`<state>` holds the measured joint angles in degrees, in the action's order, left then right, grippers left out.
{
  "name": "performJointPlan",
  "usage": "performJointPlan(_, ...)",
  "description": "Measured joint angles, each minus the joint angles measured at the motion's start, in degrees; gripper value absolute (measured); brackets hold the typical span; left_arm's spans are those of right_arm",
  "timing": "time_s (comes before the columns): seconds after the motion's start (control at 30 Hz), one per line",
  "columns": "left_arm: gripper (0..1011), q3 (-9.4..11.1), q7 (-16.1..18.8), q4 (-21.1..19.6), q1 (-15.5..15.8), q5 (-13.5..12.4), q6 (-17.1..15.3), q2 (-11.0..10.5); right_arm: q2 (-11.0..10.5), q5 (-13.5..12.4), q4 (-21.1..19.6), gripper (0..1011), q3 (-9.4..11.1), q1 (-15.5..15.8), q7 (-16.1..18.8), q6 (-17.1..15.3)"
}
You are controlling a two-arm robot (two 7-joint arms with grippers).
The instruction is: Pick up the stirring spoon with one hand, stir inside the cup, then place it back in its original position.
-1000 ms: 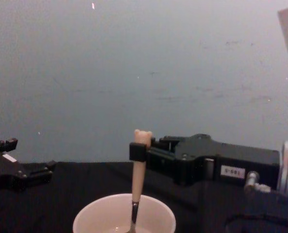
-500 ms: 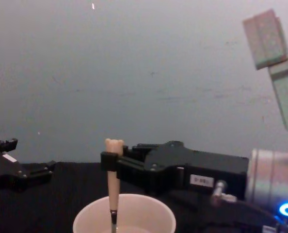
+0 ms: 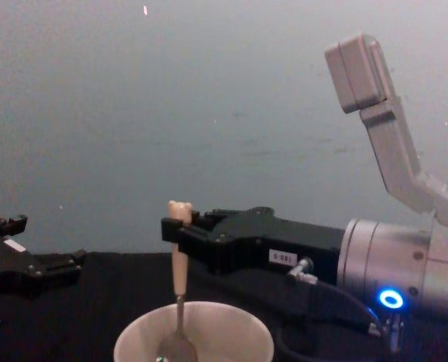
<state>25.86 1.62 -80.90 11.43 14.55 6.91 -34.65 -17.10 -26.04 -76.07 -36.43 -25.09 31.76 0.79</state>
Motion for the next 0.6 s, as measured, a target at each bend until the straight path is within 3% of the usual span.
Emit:
performJointPlan(0.33,1001,0.0,0.0,0.0,0.0,0.0,0.0,0.0,1.3,0.6,2.7,224,2.4,-1.0,-1.2,-0.4)
performJointPlan(0.6,1001,0.0,0.0,0.0,0.0,0.0,0.0,0.0,-2.1,0.4,-0.8,224,4.4,1.2,-0.1,-1.8)
